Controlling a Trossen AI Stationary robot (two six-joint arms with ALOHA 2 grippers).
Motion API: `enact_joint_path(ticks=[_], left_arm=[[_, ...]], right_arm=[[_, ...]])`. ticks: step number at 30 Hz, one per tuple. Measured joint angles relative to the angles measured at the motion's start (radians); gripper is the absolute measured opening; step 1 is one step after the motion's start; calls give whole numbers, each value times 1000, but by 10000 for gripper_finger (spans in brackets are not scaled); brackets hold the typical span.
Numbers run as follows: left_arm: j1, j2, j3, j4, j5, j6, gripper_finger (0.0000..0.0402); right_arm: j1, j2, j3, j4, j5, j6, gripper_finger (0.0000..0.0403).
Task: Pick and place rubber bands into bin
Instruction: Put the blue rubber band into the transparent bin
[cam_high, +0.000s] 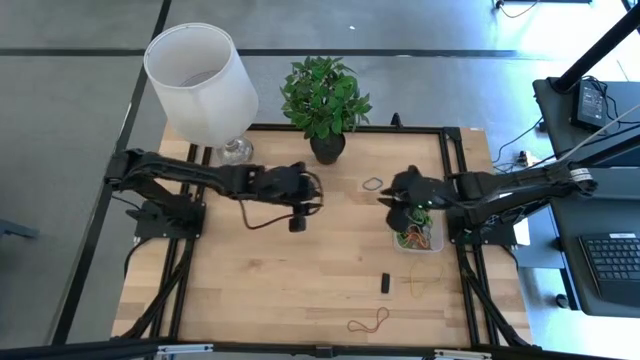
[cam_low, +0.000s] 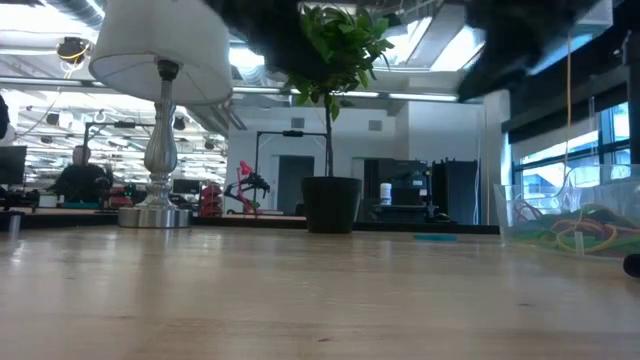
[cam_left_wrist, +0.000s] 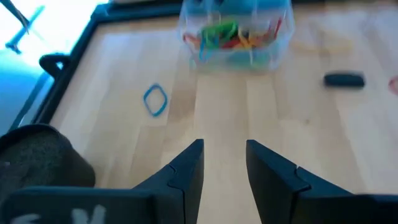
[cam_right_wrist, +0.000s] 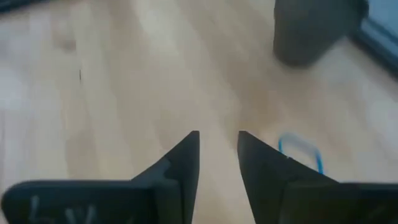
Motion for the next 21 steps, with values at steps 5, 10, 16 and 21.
enact_joint_path(ticks=[5,10,16,21], left_arm=[[0,-183,-253,205,-2,-63,114],[0,-377,-443,273,-8,-119,114],[0,-561,-565,281,-9,-185,114],[0,-663,-598,275,-9,-190,114]], right_arm=[[-65,104,10,185,17,-73,136],[-189,272,141,70,1,-86,177],[-356,534,342,-198,-242,-134,203],[-418,721,429,-327,-316,-185,180]])
